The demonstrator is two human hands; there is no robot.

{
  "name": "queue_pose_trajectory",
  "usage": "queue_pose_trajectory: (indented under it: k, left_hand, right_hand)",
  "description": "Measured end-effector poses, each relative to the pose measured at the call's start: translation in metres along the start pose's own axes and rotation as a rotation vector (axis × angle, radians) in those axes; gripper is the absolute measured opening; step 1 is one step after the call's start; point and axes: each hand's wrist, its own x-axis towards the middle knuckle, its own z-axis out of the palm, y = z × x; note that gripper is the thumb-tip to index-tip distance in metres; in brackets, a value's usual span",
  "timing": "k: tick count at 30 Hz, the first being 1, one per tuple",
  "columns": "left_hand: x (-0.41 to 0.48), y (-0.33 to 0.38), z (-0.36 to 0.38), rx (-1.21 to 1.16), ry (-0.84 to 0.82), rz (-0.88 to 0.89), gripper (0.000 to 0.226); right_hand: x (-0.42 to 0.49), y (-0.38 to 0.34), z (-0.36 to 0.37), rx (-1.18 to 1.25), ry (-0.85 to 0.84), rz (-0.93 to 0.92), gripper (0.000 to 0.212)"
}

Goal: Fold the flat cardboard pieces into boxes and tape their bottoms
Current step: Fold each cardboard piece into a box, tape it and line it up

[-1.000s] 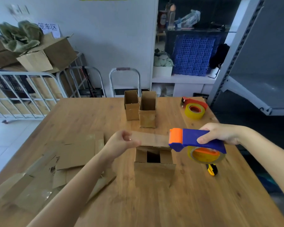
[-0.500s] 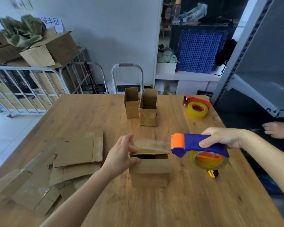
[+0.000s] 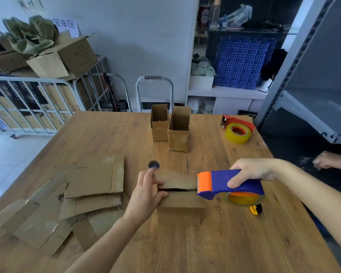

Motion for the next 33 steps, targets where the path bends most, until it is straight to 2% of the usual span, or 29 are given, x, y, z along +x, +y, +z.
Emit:
queue_pose_trajectory:
  k: [8,12,19,23,29,31,33]
  left_hand:
    - [-0.005,0.006,0.001,0.111,0.032,0.01,0.073]
    - [-0.005,0.003,-0.001,0.074,0.02,-0.019,0.071]
    - [-0.004,0.001,-0.003,0.012,0.055,-0.063,0.08]
    - [-0.005,0.002,-0.001,0.014,0.064,-0.084,0.079]
    - [-0.006,0.003,-0.003,-0.007,0.06,-0.095,0.083]
    - [-0.011,0.007,-0.007,-0.019,0.064,-0.112,0.084]
    - [-0.017,0.01,-0.011,-0.022,0.098,-0.129,0.073]
  right_hand:
    - [0.007,-0.018,0.004,-0.157,-0.002,0.062,0.055]
    - [0.008,-0.029,0.004,-0.214,0.012,0.099,0.049]
    - [-0.008,-0.06,-0.01,-0.286,0.029,0.022,0.034]
    - [-0.003,-0.064,-0.011,-0.287,0.042,0.039,0.04]
    - [0.018,-0.039,0.003,-0.275,0.016,0.121,0.059]
    - [0.018,-0.037,0.002,-0.262,0.016,0.135,0.059]
    - [0.019,-0.038,0.001,-0.269,0.017,0.136,0.055]
